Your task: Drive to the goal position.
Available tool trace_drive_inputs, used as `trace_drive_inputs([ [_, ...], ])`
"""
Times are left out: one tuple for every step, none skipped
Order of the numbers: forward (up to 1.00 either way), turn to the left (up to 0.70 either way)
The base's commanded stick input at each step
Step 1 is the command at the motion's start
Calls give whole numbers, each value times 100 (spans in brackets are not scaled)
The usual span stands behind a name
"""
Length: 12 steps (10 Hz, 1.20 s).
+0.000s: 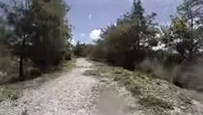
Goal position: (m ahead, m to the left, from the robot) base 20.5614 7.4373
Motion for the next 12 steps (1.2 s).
trace_drive_inputs([
  [50, 1],
  [50, 1],
  [50, 1],
  [50, 1],
  [50, 1],
  [50, 1],
  [50, 1],
  [50, 1],
  [50, 1],
  [50, 1],
  [50, 1],
  [50, 1],
])
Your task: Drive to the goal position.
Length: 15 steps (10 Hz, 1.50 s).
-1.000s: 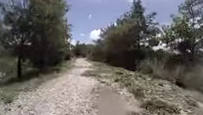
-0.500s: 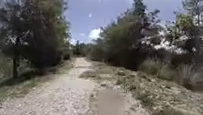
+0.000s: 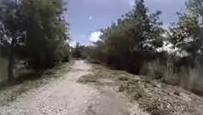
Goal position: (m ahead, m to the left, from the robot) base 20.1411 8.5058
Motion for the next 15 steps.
trace_drive_inputs([
  [50, 1],
  [50, 1],
  [50, 1],
  [50, 1],
  [50, 1],
  [50, 1],
  [50, 1],
  [50, 1],
  [50, 1],
  [50, 1],
  [50, 1],
  [50, 1],
  [50, 1],
  [50, 1],
  [50, 1],
])
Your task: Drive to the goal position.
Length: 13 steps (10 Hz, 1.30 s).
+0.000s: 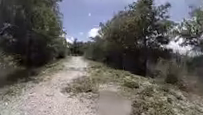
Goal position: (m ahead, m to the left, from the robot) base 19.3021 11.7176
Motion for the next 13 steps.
trace_drive_inputs([
  [50, 1],
  [50, 1],
  [50, 1],
  [50, 1],
  [50, 1],
  [50, 1],
  [50, 14],
  [50, 51],
  [50, 51],
  [50, 51],
  [50, 32],
  [50, 7],
  [50, 3],
])
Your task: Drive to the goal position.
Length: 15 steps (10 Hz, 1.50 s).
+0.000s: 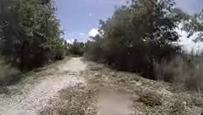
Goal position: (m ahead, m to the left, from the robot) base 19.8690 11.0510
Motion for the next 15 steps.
trace_drive_inputs([
  [50, 1],
  [50, 1],
  [50, 1],
  [50, 1],
  [50, 1],
  [50, 1],
  [50, 1],
  [50, 1],
  [50, 1],
  [50, 1],
  [50, 1],
  [50, 1],
  [50, 1],
  [50, 1],
  [50, 1],
])
